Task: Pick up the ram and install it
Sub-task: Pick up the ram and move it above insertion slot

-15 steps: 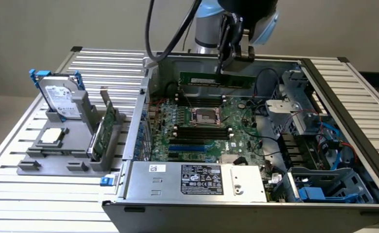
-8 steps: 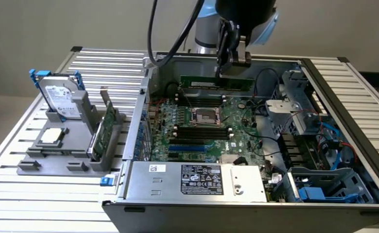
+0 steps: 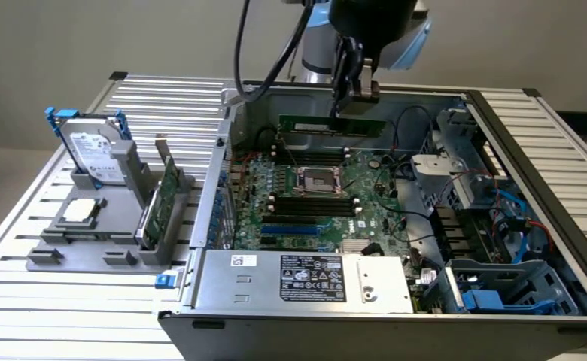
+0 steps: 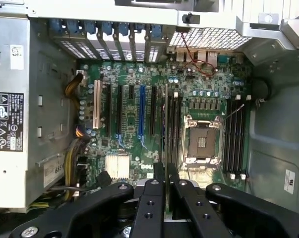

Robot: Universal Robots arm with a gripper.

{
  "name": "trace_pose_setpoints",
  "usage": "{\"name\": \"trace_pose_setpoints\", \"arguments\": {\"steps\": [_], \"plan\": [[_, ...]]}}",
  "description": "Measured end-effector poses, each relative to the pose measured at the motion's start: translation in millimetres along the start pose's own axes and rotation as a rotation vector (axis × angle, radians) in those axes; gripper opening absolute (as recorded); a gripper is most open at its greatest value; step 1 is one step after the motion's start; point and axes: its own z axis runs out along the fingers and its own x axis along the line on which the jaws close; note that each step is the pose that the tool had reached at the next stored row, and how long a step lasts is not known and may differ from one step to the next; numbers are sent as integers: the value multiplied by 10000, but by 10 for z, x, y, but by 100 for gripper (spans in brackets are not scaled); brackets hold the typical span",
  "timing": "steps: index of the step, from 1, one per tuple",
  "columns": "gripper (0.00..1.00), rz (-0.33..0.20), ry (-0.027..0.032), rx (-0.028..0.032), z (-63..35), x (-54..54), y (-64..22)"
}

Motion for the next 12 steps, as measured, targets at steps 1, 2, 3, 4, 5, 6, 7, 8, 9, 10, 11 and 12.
{"name": "trace_pose_setpoints", "arguments": {"steps": [1,2,3,4,5,6,7,8,9,10,11,12], "plan": [[14,-1,-5,7,14,-21,-2],[14,-2,-9,19,27,-40,-4],[14,-2,-12,32,40,-57,-5],[14,-3,-12,44,54,-72,-7],[14,-4,-11,56,67,-87,-8],[14,-4,-10,68,82,-102,-9],[14,-5,-9,81,98,-116,-9],[14,-4,-6,95,113,-130,-6],[14,-1,-1,107,128,-144,-1],[14,11,0,120,143,-152,4],[14,24,4,134,160,-161,9],[14,37,7,149,174,-169,14]]}}
